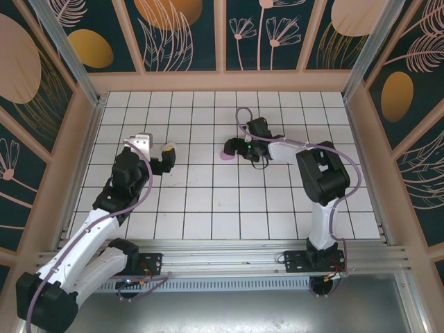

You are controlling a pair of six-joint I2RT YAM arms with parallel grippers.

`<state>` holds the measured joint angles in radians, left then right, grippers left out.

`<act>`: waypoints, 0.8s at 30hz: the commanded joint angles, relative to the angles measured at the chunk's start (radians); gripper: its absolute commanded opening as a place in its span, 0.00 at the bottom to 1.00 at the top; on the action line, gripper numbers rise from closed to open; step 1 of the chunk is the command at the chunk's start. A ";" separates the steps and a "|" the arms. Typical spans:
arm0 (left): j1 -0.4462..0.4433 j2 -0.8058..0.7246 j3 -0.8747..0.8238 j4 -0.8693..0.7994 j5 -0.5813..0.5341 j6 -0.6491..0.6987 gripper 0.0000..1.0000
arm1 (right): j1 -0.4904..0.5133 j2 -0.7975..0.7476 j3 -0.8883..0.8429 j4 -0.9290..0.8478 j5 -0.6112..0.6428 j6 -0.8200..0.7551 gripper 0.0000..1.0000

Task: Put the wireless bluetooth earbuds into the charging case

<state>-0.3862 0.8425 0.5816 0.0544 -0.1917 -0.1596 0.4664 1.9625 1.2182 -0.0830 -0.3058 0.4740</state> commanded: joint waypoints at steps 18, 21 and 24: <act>0.199 0.283 -0.259 0.610 -0.360 0.048 0.98 | -0.364 -0.708 -0.498 0.293 0.395 -0.264 0.99; 0.239 0.303 -0.314 0.738 -0.279 0.038 0.98 | -0.454 -0.759 -0.628 0.412 0.362 -0.248 0.99; 0.243 0.345 -0.338 0.849 -0.227 0.068 0.98 | -0.462 -0.780 -0.722 0.531 0.370 -0.338 0.99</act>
<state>-0.1509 1.1595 0.2646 0.6857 -0.4953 -0.1139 0.0017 1.2114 0.5545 0.2584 0.0883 0.2024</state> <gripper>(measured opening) 0.984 0.989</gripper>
